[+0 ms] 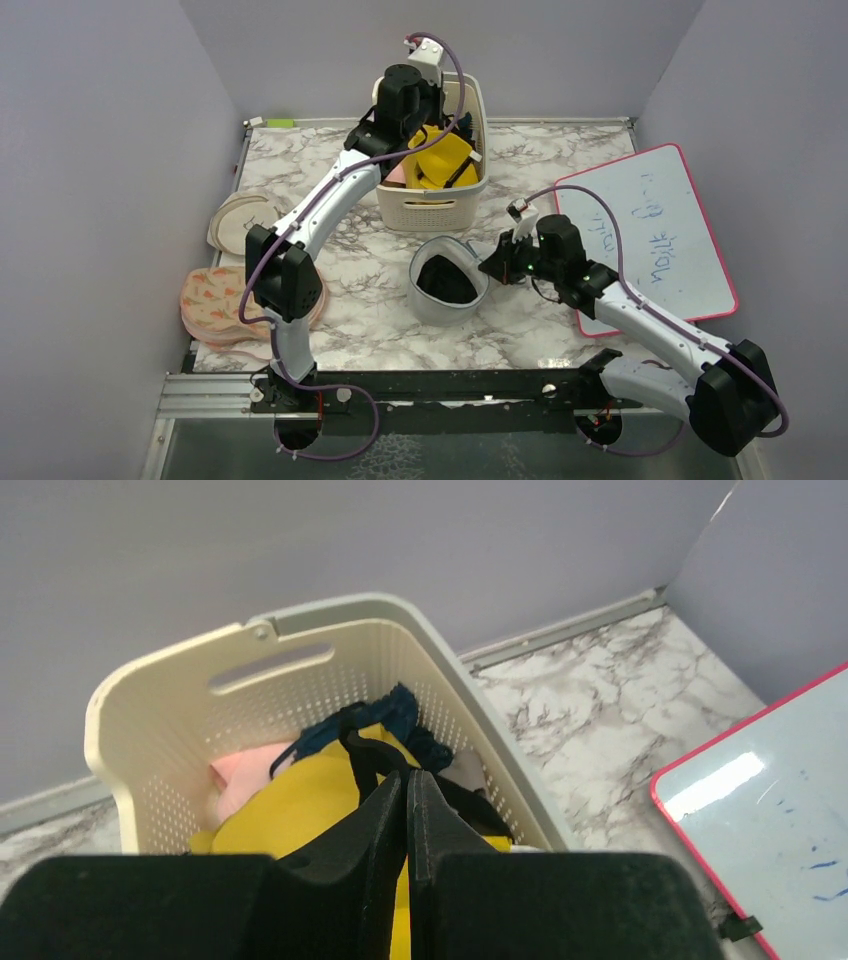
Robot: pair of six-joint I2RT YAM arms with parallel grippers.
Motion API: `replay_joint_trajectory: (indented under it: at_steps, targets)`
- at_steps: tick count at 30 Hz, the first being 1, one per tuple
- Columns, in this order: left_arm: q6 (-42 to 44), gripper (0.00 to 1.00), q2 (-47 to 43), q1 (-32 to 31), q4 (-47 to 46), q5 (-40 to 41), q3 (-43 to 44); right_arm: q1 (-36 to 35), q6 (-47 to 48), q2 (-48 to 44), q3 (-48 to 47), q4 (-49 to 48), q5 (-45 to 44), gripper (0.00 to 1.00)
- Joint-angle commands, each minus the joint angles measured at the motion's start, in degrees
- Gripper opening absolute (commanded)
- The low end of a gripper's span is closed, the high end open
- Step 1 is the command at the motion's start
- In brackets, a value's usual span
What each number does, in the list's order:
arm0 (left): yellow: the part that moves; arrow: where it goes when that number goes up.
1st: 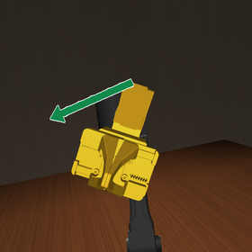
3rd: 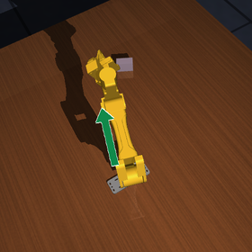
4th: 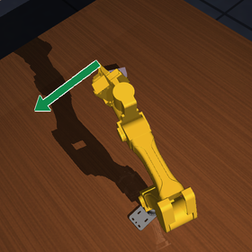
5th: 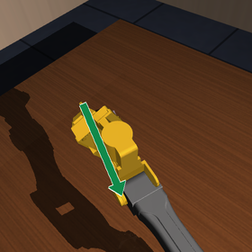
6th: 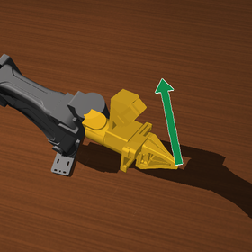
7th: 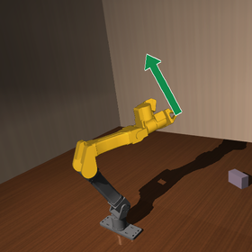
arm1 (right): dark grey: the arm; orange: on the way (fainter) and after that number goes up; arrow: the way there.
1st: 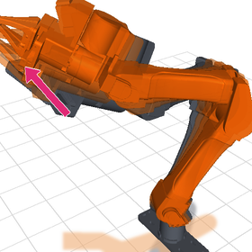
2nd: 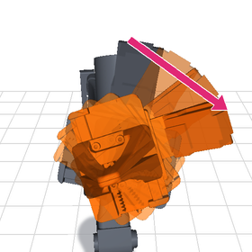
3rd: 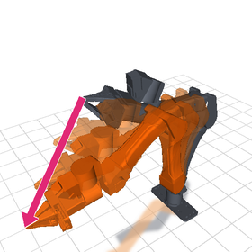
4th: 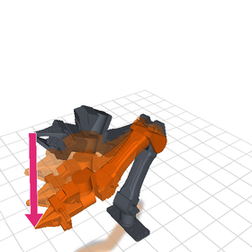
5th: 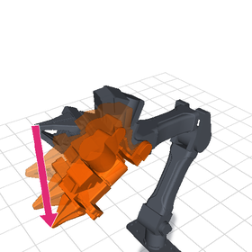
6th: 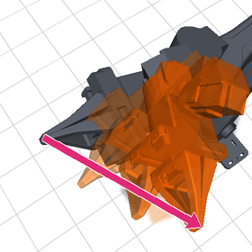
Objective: Unzip the laundry bag and remove the bra
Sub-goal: Place the bra in the bin.
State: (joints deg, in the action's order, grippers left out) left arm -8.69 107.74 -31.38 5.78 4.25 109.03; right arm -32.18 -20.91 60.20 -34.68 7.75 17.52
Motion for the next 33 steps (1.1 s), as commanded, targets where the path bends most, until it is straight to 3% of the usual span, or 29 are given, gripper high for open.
replay_joint_trajectory:
  at_steps: [1, 8, 9, 12, 13, 14, 15, 16, 27, 33]
  targets:
    - [-1.2, 0.0, -3.0, 0.2, 3.3, 2.6, -1.1, -0.2, 0.6, -0.1, 0.5, -2.6, 2.7, 0.01]
    - [-2.1, 0.0, -8.1, 0.4, 4.8, 1.8, -7.7, -0.2, 2.2, 2.1, -2.3, 0.3, 3.5, 0.01]
    - [-2.1, 0.06, -9.2, 0.4, 4.4, 1.6, -9.1, -0.2, 2.1, 1.9, -2.1, 0.1, 3.3, 0.01]
    - [-1.4, 0.43, -12.1, 0.4, 5.0, 2.0, -11.3, -0.1, 1.4, 1.5, -1.6, -0.4, 2.4, 0.01]
    - [-1.1, 0.58, -12.9, 0.4, 5.6, 2.6, -11.6, -0.2, 1.1, 1.5, -1.8, 0.0, 2.2, 0.01]
    - [-0.8, 0.8, -13.7, 0.4, 6.0, 3.5, -12.0, -0.2, 0.9, 1.7, -2.0, 0.5, 2.0, 0.01]
    - [-0.6, 0.92, -14.4, 0.4, 6.4, 4.8, -12.5, -0.2, 0.7, 1.9, -2.2, 0.7, 1.9, 0.01]
    - [-0.5, 0.96, -15.1, 0.4, 6.7, 5.6, -13.0, -0.1, 0.6, 1.9, -2.0, 0.7, 1.9, 0.01]
    - [-1.7, 0.99, -25.0, 0.4, 10.8, -0.1, -22.0, -0.2, 1.9, 3.8, -3.6, 1.3, 2.1, 0.01]
    - [-5.2, 0.98, -32.3, -0.4, 9.5, -15.6, -31.8, -0.2, 2.8, 3.8, -3.4, 2.1, 1.0, 0.01]
